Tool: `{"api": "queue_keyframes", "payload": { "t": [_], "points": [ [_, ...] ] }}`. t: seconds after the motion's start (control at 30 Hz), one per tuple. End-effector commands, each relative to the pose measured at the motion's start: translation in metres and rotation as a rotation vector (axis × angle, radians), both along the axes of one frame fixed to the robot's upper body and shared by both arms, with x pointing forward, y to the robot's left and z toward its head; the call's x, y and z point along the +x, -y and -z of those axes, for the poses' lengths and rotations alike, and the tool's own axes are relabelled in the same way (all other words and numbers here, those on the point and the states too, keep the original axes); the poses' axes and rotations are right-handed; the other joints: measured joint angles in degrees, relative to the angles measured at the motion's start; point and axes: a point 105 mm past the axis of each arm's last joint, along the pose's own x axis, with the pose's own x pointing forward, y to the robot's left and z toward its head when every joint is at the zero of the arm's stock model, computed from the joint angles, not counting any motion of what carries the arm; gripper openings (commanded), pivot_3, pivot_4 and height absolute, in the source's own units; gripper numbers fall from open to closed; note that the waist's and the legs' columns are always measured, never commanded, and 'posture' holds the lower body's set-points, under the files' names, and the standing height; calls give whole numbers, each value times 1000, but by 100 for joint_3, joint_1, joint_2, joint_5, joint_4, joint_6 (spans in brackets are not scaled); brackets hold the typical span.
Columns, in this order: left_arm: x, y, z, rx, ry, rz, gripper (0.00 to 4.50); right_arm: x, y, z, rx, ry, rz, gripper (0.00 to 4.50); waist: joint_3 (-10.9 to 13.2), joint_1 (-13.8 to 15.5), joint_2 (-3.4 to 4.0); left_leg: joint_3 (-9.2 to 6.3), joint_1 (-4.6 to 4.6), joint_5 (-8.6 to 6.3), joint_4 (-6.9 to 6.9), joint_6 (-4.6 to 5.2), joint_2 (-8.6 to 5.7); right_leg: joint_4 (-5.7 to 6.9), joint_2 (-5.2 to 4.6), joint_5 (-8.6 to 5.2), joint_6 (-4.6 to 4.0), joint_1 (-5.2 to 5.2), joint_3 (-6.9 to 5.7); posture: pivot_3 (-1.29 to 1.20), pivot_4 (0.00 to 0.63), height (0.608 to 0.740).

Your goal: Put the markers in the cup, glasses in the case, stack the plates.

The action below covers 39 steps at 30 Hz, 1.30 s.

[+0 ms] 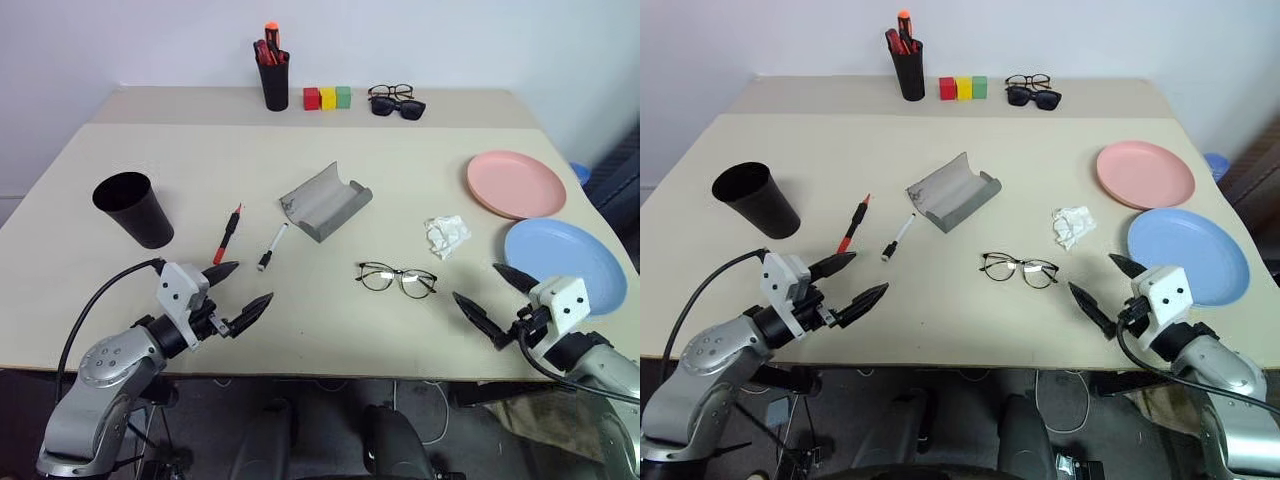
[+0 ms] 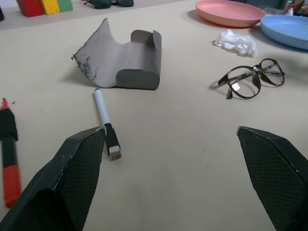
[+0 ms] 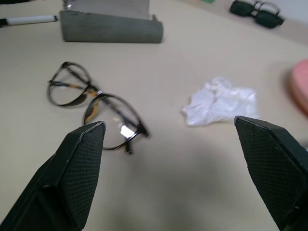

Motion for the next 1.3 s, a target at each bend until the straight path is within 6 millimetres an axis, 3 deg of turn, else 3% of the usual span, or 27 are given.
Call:
{"api": "queue_keyframes", "payload": {
  "t": [0.03,0.43,0.63,0.73,0.9,1.03,1.17,1.3],
  "points": [
    [-3,4,-13,-1,50,21,4500,-3,-5,-12,-2,43,-25,4360,0,2,0,5,0,0,-1,0,2,0,-1,0,0,-2,0,0,150,740],
    [1,6,-16,-24,69,-13,4500,-1,-12,-17,1,52,-33,4360,0,13,0,31,-2,-3,0,5,11,3,-1,3,-5,-15,0,0,150,740],
    [19,0,-17,29,55,-201,4500,7,-17,-23,-3,72,-68,4360,0,14,-2,42,-2,-3,2,5,16,5,0,6,-7,-13,0,0,150,740],
    [32,8,-29,-30,-25,-234,4500,12,-27,-34,-2,98,-134,4360,1,22,-5,41,-2,-1,5,7,11,14,3,7,-7,-13,-3,0,150,740],
    [57,18,-35,175,-244,-239,4500,14,-46,-55,17,112,-286,4360,13,28,-26,31,0,10,22,24,7,40,18,8,-5,-10,-14,0,150,740],
    [85,27,-43,179,-391,-284,4500,15,-56,-65,4,117,-397,4360,12,7,-29,26,21,10,21,25,15,31,32,9,-5,14,-14,0,150,740],
    [112,35,-38,180,-554,-349,4500,19,-60,-70,-21,135,-441,4360,22,8,-46,24,20,11,19,27,16,36,35,9,-3,10,-14,0,150,740],
    [131,39,-33,222,-584,-391,4500,21,-64,-75,-27,150,-448,4360,25,5,-52,24,19,11,14,27,19,38,40,10,-3,6,-13,0,150,740]
  ]
}}
